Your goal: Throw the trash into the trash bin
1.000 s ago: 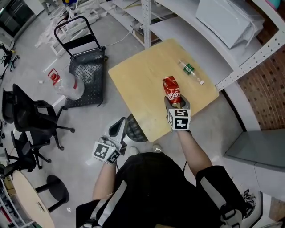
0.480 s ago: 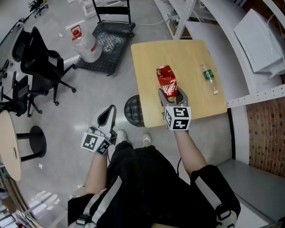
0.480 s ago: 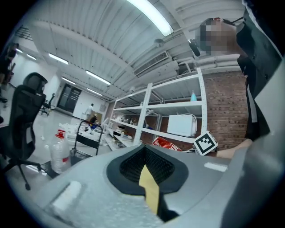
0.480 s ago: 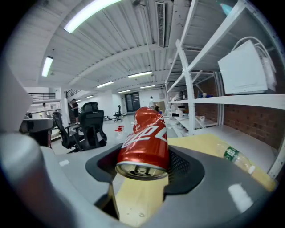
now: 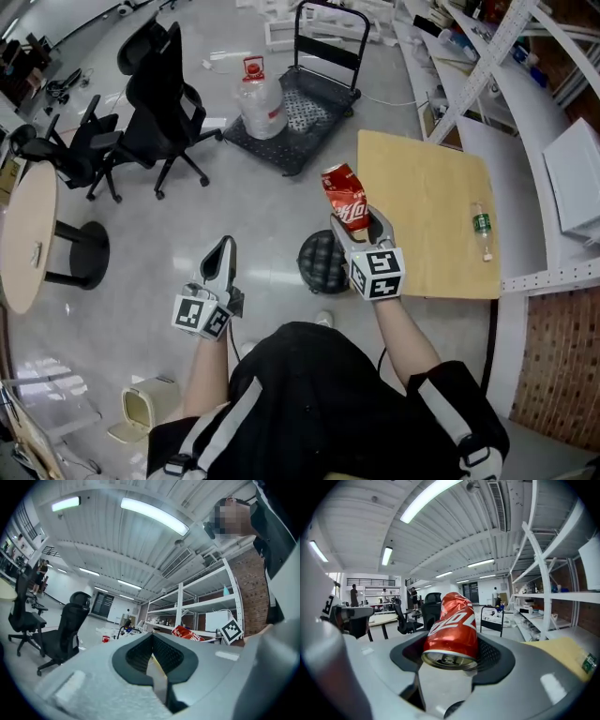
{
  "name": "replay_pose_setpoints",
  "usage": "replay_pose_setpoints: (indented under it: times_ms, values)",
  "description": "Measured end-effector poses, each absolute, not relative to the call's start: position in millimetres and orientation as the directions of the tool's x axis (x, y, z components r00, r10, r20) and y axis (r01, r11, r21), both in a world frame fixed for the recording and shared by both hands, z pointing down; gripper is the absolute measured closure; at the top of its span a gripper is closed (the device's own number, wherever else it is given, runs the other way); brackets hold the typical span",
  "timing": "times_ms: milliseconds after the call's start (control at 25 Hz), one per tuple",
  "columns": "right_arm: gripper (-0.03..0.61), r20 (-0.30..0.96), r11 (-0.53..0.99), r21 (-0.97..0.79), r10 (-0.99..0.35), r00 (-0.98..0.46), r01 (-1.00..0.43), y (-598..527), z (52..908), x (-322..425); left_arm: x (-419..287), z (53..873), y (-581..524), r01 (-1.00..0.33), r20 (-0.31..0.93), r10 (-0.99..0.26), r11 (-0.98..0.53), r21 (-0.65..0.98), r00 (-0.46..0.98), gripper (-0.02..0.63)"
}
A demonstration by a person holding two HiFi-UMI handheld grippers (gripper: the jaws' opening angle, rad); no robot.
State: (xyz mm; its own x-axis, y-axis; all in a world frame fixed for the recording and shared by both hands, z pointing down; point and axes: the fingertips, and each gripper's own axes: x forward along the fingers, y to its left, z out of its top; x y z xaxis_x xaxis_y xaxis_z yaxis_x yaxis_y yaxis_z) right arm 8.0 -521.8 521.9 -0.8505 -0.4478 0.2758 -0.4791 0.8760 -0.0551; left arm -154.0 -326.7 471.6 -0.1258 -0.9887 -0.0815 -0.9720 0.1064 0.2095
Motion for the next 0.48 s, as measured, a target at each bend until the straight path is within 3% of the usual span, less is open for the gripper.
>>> replay_pose_setpoints:
  times_ms: [480]
  values:
    - [0.288, 0.216, 0.995, -0.033, -0.083, -0.973, -0.092, -329, 481, -192, -285, 453, -134, -0.902, -0.119, -0.899, 0.400, 0.165, -0.421, 0.614]
